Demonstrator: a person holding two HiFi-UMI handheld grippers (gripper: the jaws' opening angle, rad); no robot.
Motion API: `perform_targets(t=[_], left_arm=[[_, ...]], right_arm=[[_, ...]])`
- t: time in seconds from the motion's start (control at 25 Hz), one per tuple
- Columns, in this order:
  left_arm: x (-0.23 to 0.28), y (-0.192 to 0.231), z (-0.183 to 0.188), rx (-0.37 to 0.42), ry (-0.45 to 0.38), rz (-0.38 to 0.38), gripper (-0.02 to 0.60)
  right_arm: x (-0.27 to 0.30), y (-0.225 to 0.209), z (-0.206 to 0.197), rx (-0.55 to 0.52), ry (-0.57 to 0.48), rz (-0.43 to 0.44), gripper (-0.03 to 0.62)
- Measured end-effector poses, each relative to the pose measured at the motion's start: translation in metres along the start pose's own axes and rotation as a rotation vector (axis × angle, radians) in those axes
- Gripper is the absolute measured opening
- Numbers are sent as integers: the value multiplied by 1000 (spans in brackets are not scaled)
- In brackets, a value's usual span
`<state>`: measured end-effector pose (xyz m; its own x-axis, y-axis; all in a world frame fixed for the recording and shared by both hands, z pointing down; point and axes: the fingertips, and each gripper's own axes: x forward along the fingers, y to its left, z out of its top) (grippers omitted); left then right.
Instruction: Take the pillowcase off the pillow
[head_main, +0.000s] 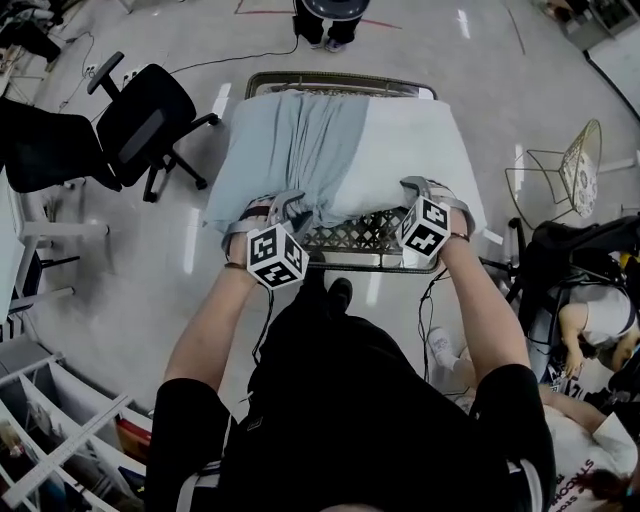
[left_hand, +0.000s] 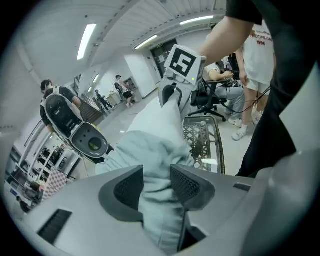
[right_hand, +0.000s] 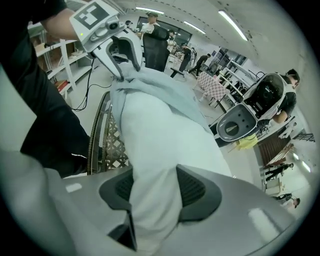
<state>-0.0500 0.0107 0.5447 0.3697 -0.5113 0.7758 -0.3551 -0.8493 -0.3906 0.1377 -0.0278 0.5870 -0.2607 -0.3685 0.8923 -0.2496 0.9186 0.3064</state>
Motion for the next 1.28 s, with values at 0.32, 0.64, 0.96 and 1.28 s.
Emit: perform_targets(t=[0.32,0.64,0.96,1.28], left_arm=[[-23,-6,-71,-39,176,76,239],[-15,4,-106,-82,229,4,193],[-31,2,-146,25,203,-41,52],[-46,8,-163,-32,84,-78,73]], right_arm=[[-4,0,-5,31,-4,9,216],[-4,12,4,78,14,27,216],[-2,15,-5,152,68,20,212],[-2,18,-6,192,128,15,212]])
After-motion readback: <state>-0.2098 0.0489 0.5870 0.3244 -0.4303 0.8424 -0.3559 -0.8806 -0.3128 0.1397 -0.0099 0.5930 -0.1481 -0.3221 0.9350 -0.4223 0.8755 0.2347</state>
